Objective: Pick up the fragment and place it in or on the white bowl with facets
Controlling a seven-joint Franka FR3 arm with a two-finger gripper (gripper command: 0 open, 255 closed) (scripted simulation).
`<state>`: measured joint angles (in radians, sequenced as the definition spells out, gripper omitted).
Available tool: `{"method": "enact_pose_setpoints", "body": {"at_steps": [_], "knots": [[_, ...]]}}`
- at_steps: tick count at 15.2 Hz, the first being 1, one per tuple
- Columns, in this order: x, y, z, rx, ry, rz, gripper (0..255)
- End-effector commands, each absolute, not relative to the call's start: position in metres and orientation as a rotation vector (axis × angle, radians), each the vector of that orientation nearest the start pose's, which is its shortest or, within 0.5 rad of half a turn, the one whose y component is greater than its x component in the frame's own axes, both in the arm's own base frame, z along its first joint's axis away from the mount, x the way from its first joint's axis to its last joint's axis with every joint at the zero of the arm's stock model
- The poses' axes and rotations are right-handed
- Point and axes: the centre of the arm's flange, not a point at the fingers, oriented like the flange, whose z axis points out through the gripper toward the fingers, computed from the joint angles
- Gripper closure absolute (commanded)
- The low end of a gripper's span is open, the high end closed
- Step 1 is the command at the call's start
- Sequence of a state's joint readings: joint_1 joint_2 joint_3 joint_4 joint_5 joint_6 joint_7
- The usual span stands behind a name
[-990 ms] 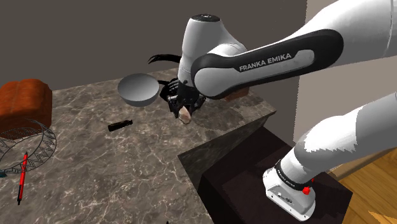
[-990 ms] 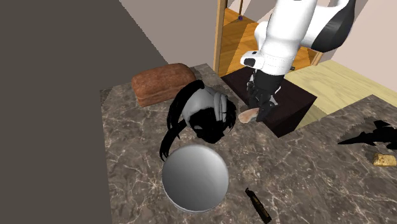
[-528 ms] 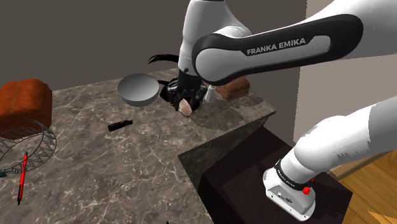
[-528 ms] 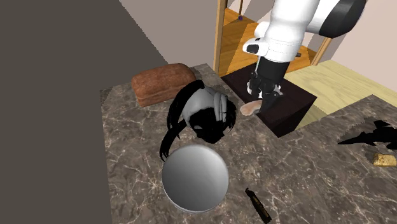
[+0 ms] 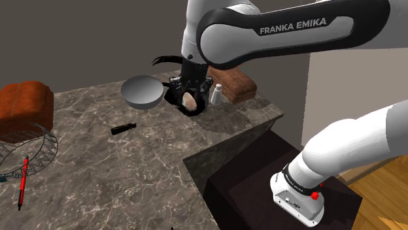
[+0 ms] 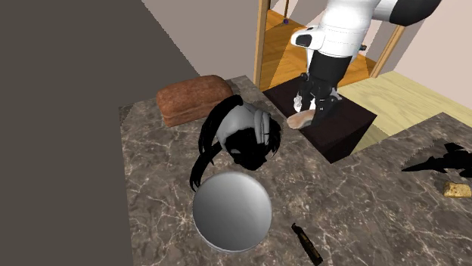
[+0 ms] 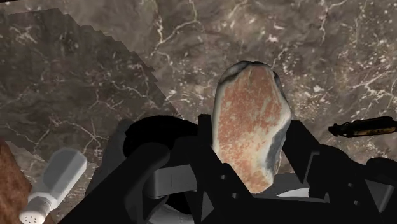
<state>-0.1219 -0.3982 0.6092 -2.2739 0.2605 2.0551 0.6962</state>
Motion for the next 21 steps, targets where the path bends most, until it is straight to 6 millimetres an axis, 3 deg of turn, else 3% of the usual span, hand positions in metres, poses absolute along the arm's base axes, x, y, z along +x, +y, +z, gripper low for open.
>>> {"method": "enact_pose_setpoints", "body": {"at_steps": [1, 20, 21], "knots": [[0.415, 0.250, 0.497, -3.015, 0.520, -0.147, 255], [0.662, 0.292, 0.508, -3.015, 0.520, -0.147, 255], [0.667, 0.293, 0.508, -3.015, 0.520, -0.147, 255]]}}
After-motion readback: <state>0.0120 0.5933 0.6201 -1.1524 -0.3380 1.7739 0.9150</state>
